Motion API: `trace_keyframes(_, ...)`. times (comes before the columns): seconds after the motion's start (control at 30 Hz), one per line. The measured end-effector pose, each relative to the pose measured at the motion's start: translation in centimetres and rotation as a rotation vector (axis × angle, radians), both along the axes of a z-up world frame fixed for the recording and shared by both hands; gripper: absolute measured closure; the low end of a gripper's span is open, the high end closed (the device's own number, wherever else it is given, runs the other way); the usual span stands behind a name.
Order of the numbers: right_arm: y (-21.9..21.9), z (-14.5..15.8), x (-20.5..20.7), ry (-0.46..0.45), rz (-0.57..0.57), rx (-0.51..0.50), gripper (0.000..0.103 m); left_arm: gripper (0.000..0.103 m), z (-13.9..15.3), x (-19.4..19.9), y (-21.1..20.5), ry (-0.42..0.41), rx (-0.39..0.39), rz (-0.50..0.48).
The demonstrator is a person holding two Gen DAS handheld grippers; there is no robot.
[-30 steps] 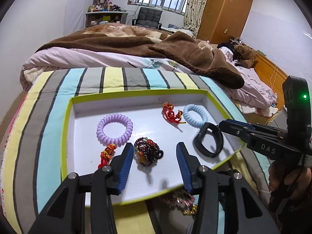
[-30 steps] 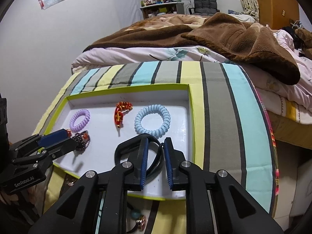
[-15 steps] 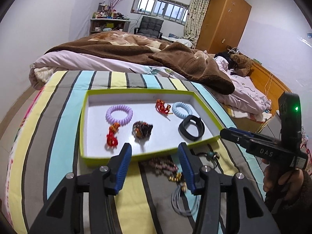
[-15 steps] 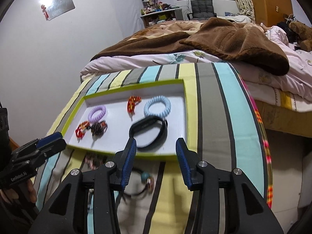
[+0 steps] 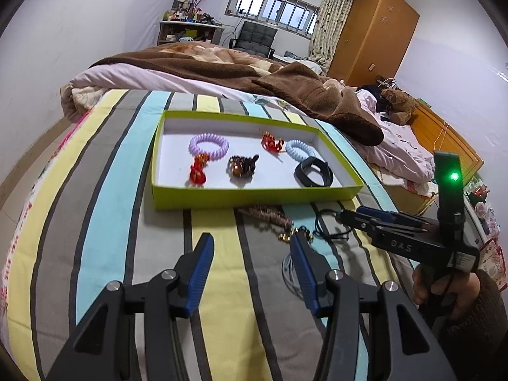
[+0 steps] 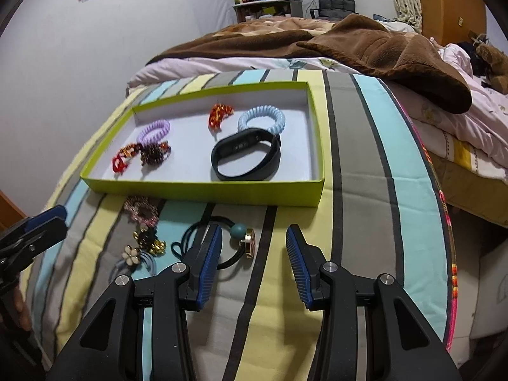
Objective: Organize jewelry
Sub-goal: 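Grasp the white-flower grey hair tie with left gripper while right grasps teal-bead black hair tie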
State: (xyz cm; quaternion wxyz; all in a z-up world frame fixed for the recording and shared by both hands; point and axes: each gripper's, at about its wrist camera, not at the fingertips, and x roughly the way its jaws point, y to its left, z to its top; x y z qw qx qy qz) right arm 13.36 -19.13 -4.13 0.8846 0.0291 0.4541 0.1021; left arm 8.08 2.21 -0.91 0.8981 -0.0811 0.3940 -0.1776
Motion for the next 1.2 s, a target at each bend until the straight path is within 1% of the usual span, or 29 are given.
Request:
trace_keyframes(0.2, 0.3, -0.5, -0.1, 0.005, -0.003, -0.021, 0.060, 0.051, -0.4, -0.7, 0.5, 0.014, 0.000, 0.015)
trace_keyframes(0.23, 0.3, -0.5, -0.2, 0.002, -0.001, -0.026, 0.062, 0.051, -0.4, -0.8, 0.6, 0.015, -0.002, 0.015)
trace_keyframes(0.27, 0.5, -0.5, -0.2, 0.000, 0.003, -0.032, 0.070, 0.051, -0.5, -0.9, 0.6, 0.016, -0.002, 0.016)
trace_keyframes(0.3, 0.6, -0.5, -0.3, 0.000, 0.006, -0.037, 0.075, 0.051, -0.5, -1.0, 0.6, 0.017, -0.002, 0.018)
trace_keyframes(0.33, 0.7, -0.5, -0.3, -0.001, 0.009, -0.041, 0.078, 0.051, -0.5, -1.0, 0.6, 0.017, -0.002, 0.015)
trace_keyframes(0.4, 0.8, -0.5, -0.3, -0.002, 0.014, -0.046, 0.080, 0.051, -0.6, -1.1, 0.6, 0.020, -0.001, 0.012)
trace_keyframes(0.43, 0.8, -0.5, -0.4, -0.004, 0.018, -0.047, 0.087, 0.051, -0.6, -1.1, 0.5, 0.020, 0.001, 0.010)
trace_keyframes(0.5, 0.9, -0.5, -0.4, -0.007, 0.016, -0.053, 0.089, 0.051, -0.6, -1.1, 0.2, 0.023, 0.005, 0.004)
trace_keyframes(0.53, 0.8, -0.5, -0.4, -0.009, 0.014, -0.055, 0.092, 0.051, -0.6, -1.2, 0.0, 0.024, 0.005, 0.000)
trace_keyframes(0.7, 0.1, 0.1, -0.8, -0.032, 0.003, -0.034, 0.092, 0.051, -0.7, -1.0, -0.9, 0.035, 0.010, -0.022)
trace_keyframes(0.83, -0.5, 0.8, -1.2, -0.053, -0.001, -0.024, 0.092, 0.051, -0.9, -0.7, -1.9, 0.050, -0.002, -0.051)
trace_keyframes(1.0, -1.4, 1.7, -1.9, -0.079, -0.018, 0.005, 0.092, 0.051, -1.3, -0.2, -3.7, 0.052, 0.046, -0.082)
trace_keyframes(1.13, -2.2, 2.4, -2.5, -0.098, -0.025, 0.023, 0.092, 0.051, -1.7, 0.4, -4.9, 0.059, 0.064, -0.098)
trace_keyframes(1.2, -2.4, 2.7, -2.8, -0.105, -0.025, 0.032, 0.092, 0.051, -2.0, 0.8, -5.6, 0.063, 0.089, -0.106)
